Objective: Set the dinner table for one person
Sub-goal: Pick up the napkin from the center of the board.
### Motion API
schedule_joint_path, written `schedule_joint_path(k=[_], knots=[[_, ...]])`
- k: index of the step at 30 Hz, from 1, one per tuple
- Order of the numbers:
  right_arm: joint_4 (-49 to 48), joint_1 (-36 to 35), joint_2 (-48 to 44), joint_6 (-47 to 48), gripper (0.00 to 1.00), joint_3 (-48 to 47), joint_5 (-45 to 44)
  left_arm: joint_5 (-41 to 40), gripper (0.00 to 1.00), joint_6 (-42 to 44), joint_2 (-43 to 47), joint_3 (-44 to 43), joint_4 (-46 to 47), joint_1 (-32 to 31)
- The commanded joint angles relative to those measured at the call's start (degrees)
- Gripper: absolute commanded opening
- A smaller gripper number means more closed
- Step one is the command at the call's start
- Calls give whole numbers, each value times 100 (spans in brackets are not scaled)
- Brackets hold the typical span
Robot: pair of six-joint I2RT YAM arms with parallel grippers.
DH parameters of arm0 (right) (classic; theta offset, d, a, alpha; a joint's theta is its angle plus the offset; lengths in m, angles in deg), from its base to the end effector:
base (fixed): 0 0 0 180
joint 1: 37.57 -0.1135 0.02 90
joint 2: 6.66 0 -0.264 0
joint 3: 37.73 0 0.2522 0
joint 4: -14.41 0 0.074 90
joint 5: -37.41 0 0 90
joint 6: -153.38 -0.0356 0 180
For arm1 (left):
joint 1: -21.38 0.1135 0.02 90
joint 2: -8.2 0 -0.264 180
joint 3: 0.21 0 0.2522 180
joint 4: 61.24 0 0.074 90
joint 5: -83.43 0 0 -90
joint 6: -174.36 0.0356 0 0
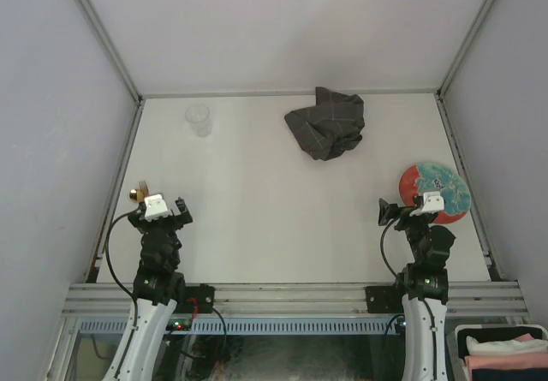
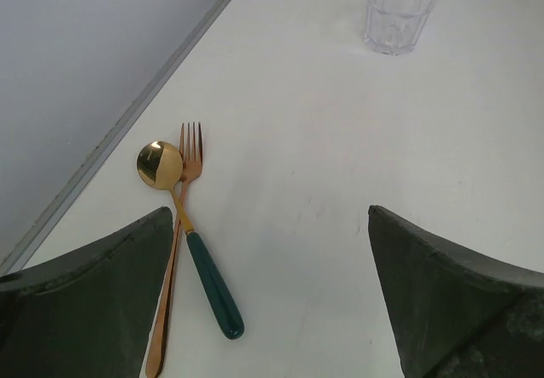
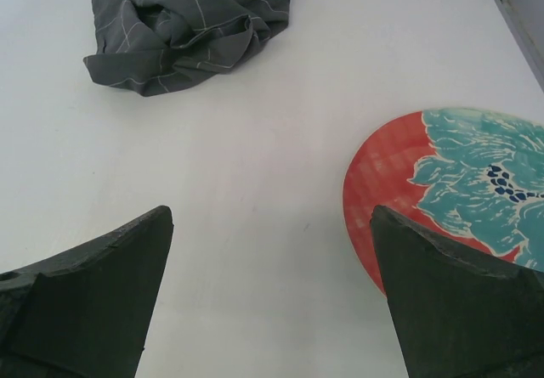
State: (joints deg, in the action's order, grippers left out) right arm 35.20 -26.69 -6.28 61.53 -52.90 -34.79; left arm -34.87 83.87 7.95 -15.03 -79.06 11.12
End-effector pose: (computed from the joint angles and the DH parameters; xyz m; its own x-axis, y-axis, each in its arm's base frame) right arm 0.1073 -0.0095 0.1684 -0.1064 0.0518 -0.9930 -0.1155 0.9912 0.0640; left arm 0.1066 -0.0021 0.1721 -0.0531 0.0020 -0.9986 -0.3094 0.9508 0.0183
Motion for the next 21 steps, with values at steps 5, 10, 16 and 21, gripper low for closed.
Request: schedule_joint_path(k=[5, 10, 16, 21], knots=[[114, -82, -122, 53, 100, 300, -136, -39, 100, -20, 939, 581, 28, 23], [115, -81, -126, 56, 100, 306, -141, -36, 100, -21, 938, 581, 28, 16], [136, -199, -144, 116, 100, 299, -155, 244, 100, 85, 961, 581, 5, 24], [400, -262, 215, 461, 100, -260, 609, 215, 100, 100, 967, 585, 8, 16]])
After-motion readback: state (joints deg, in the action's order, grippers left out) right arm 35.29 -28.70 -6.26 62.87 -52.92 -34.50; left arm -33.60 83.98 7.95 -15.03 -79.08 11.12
